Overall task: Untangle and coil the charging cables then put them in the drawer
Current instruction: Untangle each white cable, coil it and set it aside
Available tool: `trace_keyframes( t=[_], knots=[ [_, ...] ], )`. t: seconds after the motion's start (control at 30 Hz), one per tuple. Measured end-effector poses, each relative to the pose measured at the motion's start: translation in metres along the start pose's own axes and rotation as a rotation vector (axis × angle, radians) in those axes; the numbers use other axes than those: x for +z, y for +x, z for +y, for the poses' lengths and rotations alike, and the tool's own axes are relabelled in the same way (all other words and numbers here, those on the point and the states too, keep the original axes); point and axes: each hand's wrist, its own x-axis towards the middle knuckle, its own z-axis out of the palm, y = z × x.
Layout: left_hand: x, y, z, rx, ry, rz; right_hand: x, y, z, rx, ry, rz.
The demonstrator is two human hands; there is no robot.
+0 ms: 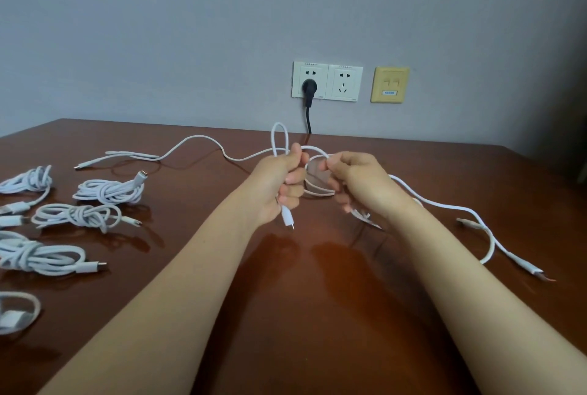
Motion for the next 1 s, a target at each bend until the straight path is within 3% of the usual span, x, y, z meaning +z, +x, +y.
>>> trace_keyframes(
  t=[0.1,0.2,0.43,0.57,0.7,1.0],
  knots=[
    [0.004,-0.001,-0.004,-0.057,0.149,-0.019,0.001,0.002,0.001,-0.211,0.005,0.111],
    [0.009,-0.003,-0.006,-0.106,0.239,-0.066,0.002,0.003,0.003,-0.293,0.065,0.160],
    [0.014,-0.008,-0.007,-0.101,0.362,-0.155,0.001,0.006,0.010,-0.259,0.116,0.402],
    [0.016,-0.007,-0.009,-0.106,0.360,-0.127,0.007,0.004,0.011,-0.220,0.081,0.404],
    [0.016,-0.006,-0.010,-0.105,0.352,-0.101,0.009,0.002,0.011,-0.251,-0.148,0.373],
    [0.012,-0.007,-0.007,-0.118,0.204,-0.196,0.011,-0.004,0.007,-0.132,0.382,0.263]
  ],
)
